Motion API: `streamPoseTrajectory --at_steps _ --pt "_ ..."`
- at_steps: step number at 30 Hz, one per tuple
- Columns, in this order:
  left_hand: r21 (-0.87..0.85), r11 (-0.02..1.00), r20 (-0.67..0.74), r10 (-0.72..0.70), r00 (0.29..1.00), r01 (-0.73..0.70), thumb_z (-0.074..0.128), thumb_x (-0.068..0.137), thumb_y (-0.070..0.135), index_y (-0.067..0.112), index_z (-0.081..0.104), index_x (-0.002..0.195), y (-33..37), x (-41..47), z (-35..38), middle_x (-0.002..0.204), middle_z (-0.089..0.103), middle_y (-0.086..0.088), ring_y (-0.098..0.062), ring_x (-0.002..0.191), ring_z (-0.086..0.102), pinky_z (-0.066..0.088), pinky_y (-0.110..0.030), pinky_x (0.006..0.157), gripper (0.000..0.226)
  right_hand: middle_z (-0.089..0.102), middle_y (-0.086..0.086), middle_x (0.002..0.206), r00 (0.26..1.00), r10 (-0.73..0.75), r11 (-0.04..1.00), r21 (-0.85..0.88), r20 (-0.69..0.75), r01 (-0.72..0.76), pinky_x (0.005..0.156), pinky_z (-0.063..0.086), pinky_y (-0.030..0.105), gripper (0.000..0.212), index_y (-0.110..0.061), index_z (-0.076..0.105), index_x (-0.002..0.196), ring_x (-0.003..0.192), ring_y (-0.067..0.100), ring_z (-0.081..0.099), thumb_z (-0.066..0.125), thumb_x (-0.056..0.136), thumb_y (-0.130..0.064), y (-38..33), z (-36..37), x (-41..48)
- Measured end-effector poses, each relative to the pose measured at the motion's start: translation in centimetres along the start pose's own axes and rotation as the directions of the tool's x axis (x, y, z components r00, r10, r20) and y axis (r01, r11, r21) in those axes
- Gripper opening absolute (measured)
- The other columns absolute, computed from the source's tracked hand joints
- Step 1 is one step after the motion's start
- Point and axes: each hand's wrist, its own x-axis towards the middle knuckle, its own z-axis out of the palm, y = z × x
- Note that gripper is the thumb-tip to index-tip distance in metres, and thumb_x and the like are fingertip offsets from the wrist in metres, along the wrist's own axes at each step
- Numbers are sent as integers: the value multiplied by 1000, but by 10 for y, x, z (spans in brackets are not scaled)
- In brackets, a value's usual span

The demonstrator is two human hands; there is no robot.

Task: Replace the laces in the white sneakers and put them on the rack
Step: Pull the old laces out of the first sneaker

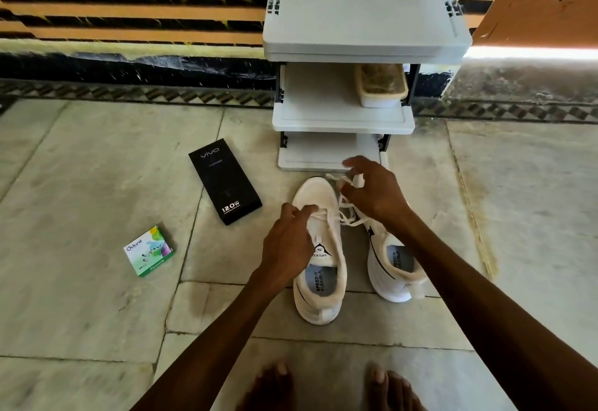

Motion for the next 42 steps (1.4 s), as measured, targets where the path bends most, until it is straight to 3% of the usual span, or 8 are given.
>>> streamPoseTrajectory --at_steps 17,20,24,26,31,33,38,42 --pt "217 951 84 205 975 -219 67 85 9 17 59 125 10 22 -4 137 40 -4 -23 121 43 46 -32 94 41 73 16 81 991 27 977 -212 133 1 69 53 35 20 -3 76 85 78 30 67 65 78 -19 8 28 -47" --pt "-148 989 142 37 989 -15 66 87 14 15 67 108 10 34 -9 119 57 -6 -24 112 50 44 -31 87 21 71 17 77 989 47 983 -183 137 -21 62 50 33 16 -3 74 78 76 32 66 65 74 -16 14 29 -44" --pt "-845 92 498 -226 837 527 64 86 33 17 56 69 -4 43 -31 68 55 2 -13 61 49 39 -26 60 25 73 13 86 991 75 986 -158 108 -58 65 47 30 16 -5 76 85 82 29 65 66 77 -15 21 29 -46" --pt "-859 -65 505 -267 820 508 59 88 42 18 51 65 -8 45 -29 58 49 4 -12 54 45 37 -27 59 34 73 12 89 991 82 988 -142 101 -68 68 49 32 17 -5 76 86 84 29 65 66 76 -14 22 29 -48" --pt "-171 985 -18 -38 999 34 31 97 62 20 71 75 13 38 -19 68 64 4 -13 77 54 38 -36 89 63 72 16 80 991 79 989 -131 108 -64 64 52 38 19 -1 74 82 73 29 66 66 79 -18 24 31 -47" --pt "120 979 -100 179 979 -167 36 94 65 22 76 76 17 37 -20 68 62 4 -11 85 49 31 -36 98 62 71 16 75 991 86 988 -135 106 -71 61 50 36 22 -1 74 79 69 28 66 65 82 -21 23 31 -46" --pt "-171 954 165 276 947 -248 65 90 40 18 76 74 13 39 -19 70 70 1 -11 69 62 45 -16 63 30 71 11 75 988 123 985 -133 94 -110 54 43 24 21 -5 75 79 70 24 65 64 84 -22 23 32 -45" --pt "-798 572 187 -65 980 190 56 97 19 14 69 75 9 52 -28 64 63 3 -8 55 53 47 -25 73 27 70 15 73 988 138 986 -103 68 -131 61 52 37 17 2 71 79 71 28 65 67 73 -13 30 32 -48"
